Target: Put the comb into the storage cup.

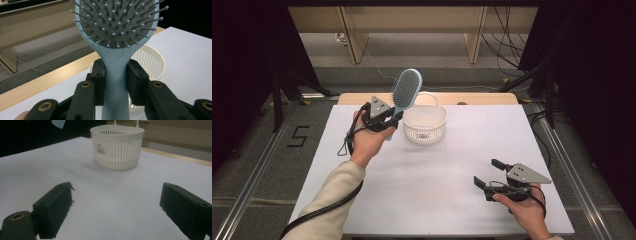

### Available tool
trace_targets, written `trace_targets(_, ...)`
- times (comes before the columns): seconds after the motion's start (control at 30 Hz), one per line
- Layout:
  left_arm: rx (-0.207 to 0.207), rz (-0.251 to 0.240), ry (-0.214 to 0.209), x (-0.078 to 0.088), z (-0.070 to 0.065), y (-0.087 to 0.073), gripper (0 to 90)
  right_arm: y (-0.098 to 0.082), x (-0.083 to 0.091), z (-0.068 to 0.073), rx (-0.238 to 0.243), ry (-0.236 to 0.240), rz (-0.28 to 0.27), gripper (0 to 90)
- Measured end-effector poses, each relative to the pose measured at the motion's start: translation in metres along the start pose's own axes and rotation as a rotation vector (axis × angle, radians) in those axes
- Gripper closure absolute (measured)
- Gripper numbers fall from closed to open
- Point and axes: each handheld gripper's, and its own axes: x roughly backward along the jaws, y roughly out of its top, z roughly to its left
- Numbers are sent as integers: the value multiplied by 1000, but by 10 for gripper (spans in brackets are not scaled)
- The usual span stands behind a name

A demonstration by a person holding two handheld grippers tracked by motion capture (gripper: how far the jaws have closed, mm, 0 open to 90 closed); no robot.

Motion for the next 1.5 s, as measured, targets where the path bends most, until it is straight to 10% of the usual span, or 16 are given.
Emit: trace_targets(1.5, -19, -14, -14, -14, -4, 14, 696, 0, 0, 0, -5, 5, 7, 117)
